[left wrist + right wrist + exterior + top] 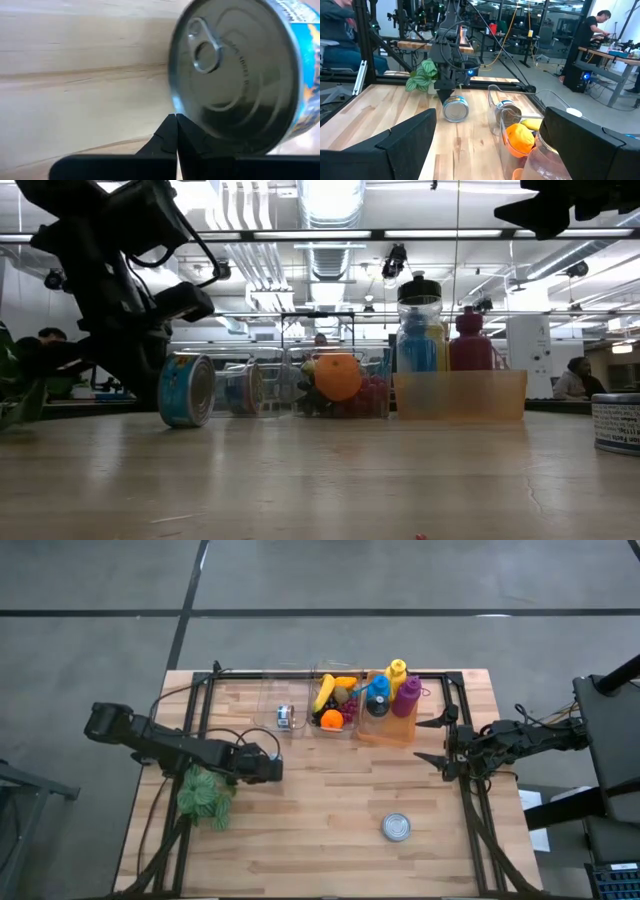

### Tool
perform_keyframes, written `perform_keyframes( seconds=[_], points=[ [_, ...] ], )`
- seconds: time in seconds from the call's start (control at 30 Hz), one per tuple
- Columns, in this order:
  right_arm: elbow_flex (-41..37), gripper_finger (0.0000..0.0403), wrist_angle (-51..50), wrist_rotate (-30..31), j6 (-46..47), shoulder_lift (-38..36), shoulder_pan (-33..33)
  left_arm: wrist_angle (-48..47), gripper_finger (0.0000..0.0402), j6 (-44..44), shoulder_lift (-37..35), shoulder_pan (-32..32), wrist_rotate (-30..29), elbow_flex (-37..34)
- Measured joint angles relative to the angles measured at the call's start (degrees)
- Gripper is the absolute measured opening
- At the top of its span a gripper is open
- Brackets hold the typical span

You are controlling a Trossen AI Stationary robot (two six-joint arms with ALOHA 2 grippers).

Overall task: Pick & Place Food Item
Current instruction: Put the yellow and blue tuna can into the left transparent bin

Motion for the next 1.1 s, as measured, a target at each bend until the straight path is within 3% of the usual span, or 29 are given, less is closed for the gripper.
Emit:
perform_keyframes(
  seconds=[0.3, 0.53, 0.67, 0.9, 1.1],
  points=[
    [0.0, 0.0371, 0.0, 0.0, 0.0, 0.0, 0.0, -12.8, 0.0000, -2.8, -7.9, 0.0, -1.3, 3.1],
    [0.0, 0.0371, 0.0, 0.0, 0.0, 0.0, 0.0, -15.5, 0.0013, -0.8, -10.4, 0.0, -4.0, 6.6],
    [0.0, 0.0371, 0.0, 0.0, 0.0, 0.0, 0.0, -15.8, 0.0076, 0.4, -10.3, -0.1, -4.9, 8.1],
    [0.0, 0.0371, 0.0, 0.0, 0.0, 0.0, 0.0, -15.6, 0.0249, -0.9, -9.0, -0.8, -8.4, 9.6],
    [0.0, 0.0371, 0.0, 0.0, 0.1, 0.0, 0.0, -19.5, 0.0261, -2.5, -5.8, -1.3, -12.9, 14.2]
  ],
)
